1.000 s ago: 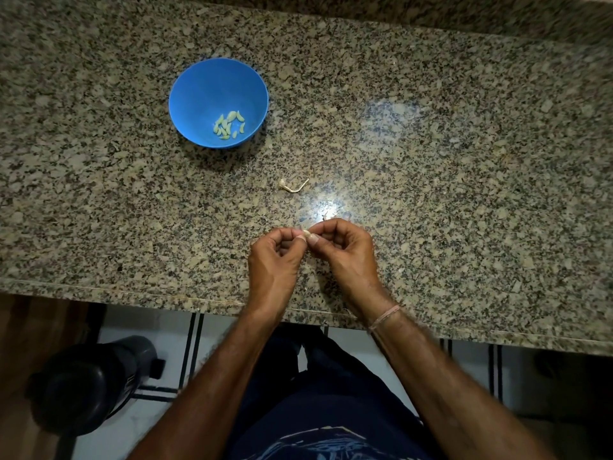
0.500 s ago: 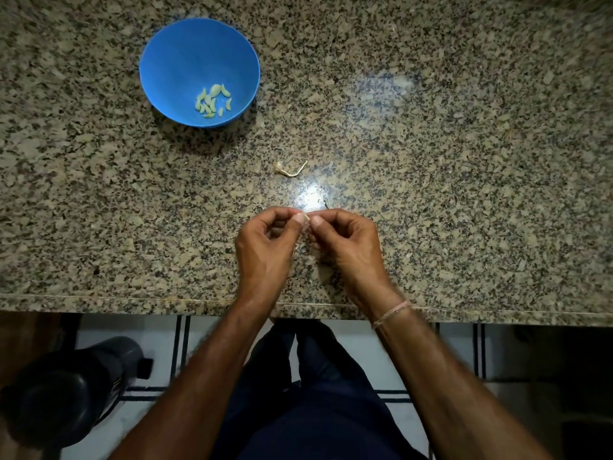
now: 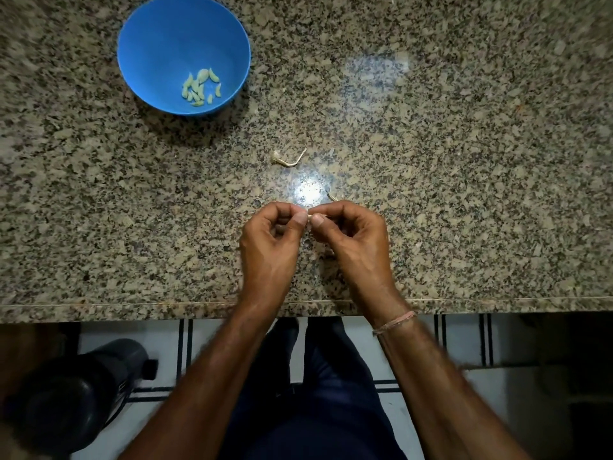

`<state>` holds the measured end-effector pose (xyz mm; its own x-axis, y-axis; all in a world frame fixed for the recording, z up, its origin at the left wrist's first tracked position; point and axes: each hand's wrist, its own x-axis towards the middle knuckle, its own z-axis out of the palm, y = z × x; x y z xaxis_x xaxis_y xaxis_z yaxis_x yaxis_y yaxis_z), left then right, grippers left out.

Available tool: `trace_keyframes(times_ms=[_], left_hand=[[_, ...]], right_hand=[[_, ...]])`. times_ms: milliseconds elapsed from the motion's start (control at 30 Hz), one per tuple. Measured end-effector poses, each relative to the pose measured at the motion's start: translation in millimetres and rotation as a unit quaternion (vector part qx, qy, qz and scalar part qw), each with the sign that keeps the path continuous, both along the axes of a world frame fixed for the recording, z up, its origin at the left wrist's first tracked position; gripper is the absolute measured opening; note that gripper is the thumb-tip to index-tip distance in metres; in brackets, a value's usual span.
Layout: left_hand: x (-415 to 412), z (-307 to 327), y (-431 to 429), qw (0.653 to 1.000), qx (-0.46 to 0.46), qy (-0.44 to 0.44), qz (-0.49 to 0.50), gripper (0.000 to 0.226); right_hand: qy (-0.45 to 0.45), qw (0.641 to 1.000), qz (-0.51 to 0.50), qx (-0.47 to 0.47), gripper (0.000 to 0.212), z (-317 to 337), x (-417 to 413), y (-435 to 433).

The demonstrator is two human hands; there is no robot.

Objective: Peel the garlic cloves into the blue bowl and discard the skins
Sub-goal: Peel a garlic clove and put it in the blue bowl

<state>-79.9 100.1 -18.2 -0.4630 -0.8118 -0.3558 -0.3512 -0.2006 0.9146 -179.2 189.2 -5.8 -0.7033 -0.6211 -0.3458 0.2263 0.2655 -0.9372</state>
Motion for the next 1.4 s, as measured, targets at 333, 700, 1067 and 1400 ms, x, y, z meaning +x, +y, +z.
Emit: trace_keyframes(times_ms=[333, 700, 1067, 1400], left_hand=[[-8, -2, 3, 0.998, -0.015, -0.049, -0.042, 0.023], [-13, -6, 3, 0.977, -0.185, -0.071, -0.081, 0.023], [-12, -3, 4, 0.994, 0.095, -0.001, -0.054, 0.032], [-14, -4, -1, 0.994, -0.068, -0.036, -0.083, 0.034]], right_hand=[[0.127, 0.992, 0.011, 0.019, 0.005, -10, -2, -1], [0.042, 0.997, 0.009, 0.064, 0.033, -11, 4, -3], [0.225, 0.967, 0.089, 0.076, 0.034, -7, -1, -7], [0.020, 0.995, 0.068, 0.077, 0.034, 6, -4, -13]])
